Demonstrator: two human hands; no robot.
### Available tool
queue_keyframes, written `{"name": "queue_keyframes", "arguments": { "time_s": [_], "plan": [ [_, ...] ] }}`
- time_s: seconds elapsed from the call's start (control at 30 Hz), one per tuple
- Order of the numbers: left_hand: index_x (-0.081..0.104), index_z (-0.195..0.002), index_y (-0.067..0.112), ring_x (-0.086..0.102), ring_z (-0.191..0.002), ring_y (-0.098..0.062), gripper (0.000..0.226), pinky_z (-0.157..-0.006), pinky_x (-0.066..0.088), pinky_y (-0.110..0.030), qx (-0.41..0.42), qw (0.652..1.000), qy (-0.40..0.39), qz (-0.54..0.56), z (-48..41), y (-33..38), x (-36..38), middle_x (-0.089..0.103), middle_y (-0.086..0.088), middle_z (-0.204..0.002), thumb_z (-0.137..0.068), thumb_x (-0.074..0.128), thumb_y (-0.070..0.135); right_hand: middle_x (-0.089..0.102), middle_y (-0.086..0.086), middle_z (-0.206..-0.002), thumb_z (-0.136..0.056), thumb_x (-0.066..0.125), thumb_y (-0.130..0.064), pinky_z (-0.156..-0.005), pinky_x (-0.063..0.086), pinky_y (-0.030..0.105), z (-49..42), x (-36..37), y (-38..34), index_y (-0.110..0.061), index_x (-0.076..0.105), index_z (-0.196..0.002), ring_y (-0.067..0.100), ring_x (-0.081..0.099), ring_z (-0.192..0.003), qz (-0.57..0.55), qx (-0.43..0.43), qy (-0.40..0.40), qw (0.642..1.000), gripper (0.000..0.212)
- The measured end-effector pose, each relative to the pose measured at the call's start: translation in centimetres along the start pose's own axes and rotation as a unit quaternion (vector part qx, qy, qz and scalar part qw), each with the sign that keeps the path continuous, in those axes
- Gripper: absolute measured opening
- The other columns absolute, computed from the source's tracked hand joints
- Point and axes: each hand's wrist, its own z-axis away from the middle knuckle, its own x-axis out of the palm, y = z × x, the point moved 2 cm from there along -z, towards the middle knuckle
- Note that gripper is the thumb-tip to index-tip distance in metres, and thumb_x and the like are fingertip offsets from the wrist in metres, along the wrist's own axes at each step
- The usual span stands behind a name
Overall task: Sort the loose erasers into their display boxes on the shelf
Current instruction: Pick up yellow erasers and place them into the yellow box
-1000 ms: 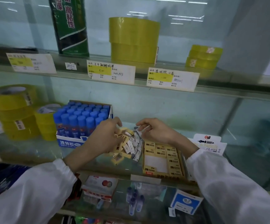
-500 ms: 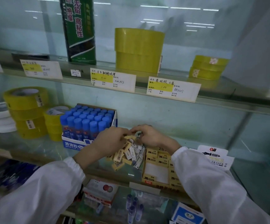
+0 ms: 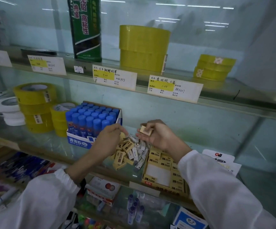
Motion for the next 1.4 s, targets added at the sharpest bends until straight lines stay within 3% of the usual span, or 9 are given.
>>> {"name": "queue_keyframes", "arguments": {
  "time_s": [0.1,0.2,0.27,0.4,0.63,0.73,0.9,1.03,1.4],
  "plan": [
    [0.067,-0.106,0.015,0.051,-0.058,-0.013,0.04,-0.054,0.038,-0.025,-0.12,0.989,-0.085,-0.002,1.1,0.6,0.4,0.058,-0.001,-0.07,-0.106,0.035,0.04,0.057,0.009,-0.084,-0.082,0.058,0.002,-0.045,0.039,0.025,0.7,0.6,0.0,-0.004,0.06,-0.098,0.015,0.052,-0.056,0.239,-0.045,-0.045,0.969,0.018],
    [0.062,-0.099,0.02,0.063,-0.079,-0.013,0.061,-0.069,0.048,-0.031,0.007,0.972,-0.073,-0.224,2.6,0.8,0.1,0.066,0.002,-0.087,-0.089,0.041,0.076,0.069,-0.003,-0.095,-0.077,0.076,-0.008,-0.072,0.057,0.036,0.7,1.4,0.6,-0.019,0.072,-0.103,0.013,0.064,-0.083,0.585,-0.193,-0.069,0.785,0.028],
    [0.053,-0.084,0.025,0.064,-0.079,-0.012,0.043,-0.062,0.043,-0.028,0.048,0.925,-0.053,-0.373,3.1,0.6,0.0,0.06,0.012,-0.076,-0.084,0.062,0.066,0.069,-0.005,-0.113,-0.076,0.08,-0.016,-0.088,0.056,0.042,0.2,1.8,1.4,-0.026,0.073,-0.107,0.015,0.063,-0.102,0.672,-0.226,-0.082,0.7,0.033],
    [0.061,-0.094,0.022,0.062,-0.076,-0.012,0.034,-0.059,0.041,-0.024,0.059,0.922,-0.063,-0.378,2.4,-0.7,0.0,0.059,0.011,-0.077,-0.077,0.079,0.045,0.068,-0.002,-0.109,-0.076,0.081,-0.023,-0.083,0.052,0.036,0.4,1.9,1.8,-0.022,0.074,-0.105,0.013,0.059,-0.095,0.692,-0.246,-0.075,0.674,0.03],
    [0.07,-0.083,0.006,0.063,-0.067,-0.015,0.023,-0.056,0.042,-0.023,0.006,0.971,-0.063,-0.229,1.7,-1.8,-0.2,0.067,-0.005,-0.072,-0.08,0.081,0.027,0.065,0.01,-0.088,-0.089,0.066,-0.02,-0.055,0.049,0.028,1.1,1.1,0.2,-0.005,0.064,-0.101,0.019,0.058,-0.061,0.151,-0.077,-0.046,0.985,0.019],
    [0.074,-0.073,0.007,0.056,-0.058,-0.038,0.024,-0.056,0.041,-0.029,-0.076,0.986,-0.137,0.049,1.6,-1.9,-0.8,0.059,-0.021,-0.064,-0.082,0.079,0.029,0.072,0.018,-0.094,-0.089,0.057,-0.019,-0.063,0.052,0.033,1.4,1.0,-0.1,-0.007,0.06,-0.105,0.03,0.066,-0.068,-0.002,-0.013,-0.084,0.996,0.02],
    [0.065,-0.09,0.005,0.036,-0.05,-0.006,0.027,-0.037,0.032,-0.014,-0.271,0.719,-0.27,0.58,1.6,-2.0,-1.9,0.037,0.005,-0.07,-0.072,0.085,0.009,0.071,0.014,-0.094,-0.087,0.05,-0.017,-0.045,0.051,0.022,1.0,1.6,0.5,-0.008,0.064,-0.124,0.026,0.064,-0.062,-0.04,0.034,-0.136,0.989,0.041],
    [0.058,-0.103,-0.001,0.062,-0.061,-0.02,0.026,-0.039,0.051,-0.023,-0.315,0.686,-0.19,0.627,1.9,-2.7,-1.9,0.059,-0.012,-0.085,-0.084,0.058,0.016,0.067,0.009,-0.078,-0.088,0.062,-0.021,-0.043,0.041,0.02,0.2,2.2,0.9,-0.01,0.067,-0.094,0.019,0.058,-0.056,0.102,0.001,-0.11,0.989,0.014],
    [0.059,-0.084,0.002,0.048,-0.046,-0.016,0.035,-0.028,0.026,-0.016,-0.389,0.743,-0.194,0.508,2.7,-3.2,-1.7,0.055,-0.007,-0.074,-0.091,0.049,0.034,0.052,-0.015,-0.073,-0.072,0.081,-0.035,-0.057,0.036,0.026,-0.9,5.3,1.7,-0.027,0.065,-0.099,0.009,0.051,-0.07,0.711,-0.264,-0.067,0.648,0.032]
  ]
}}
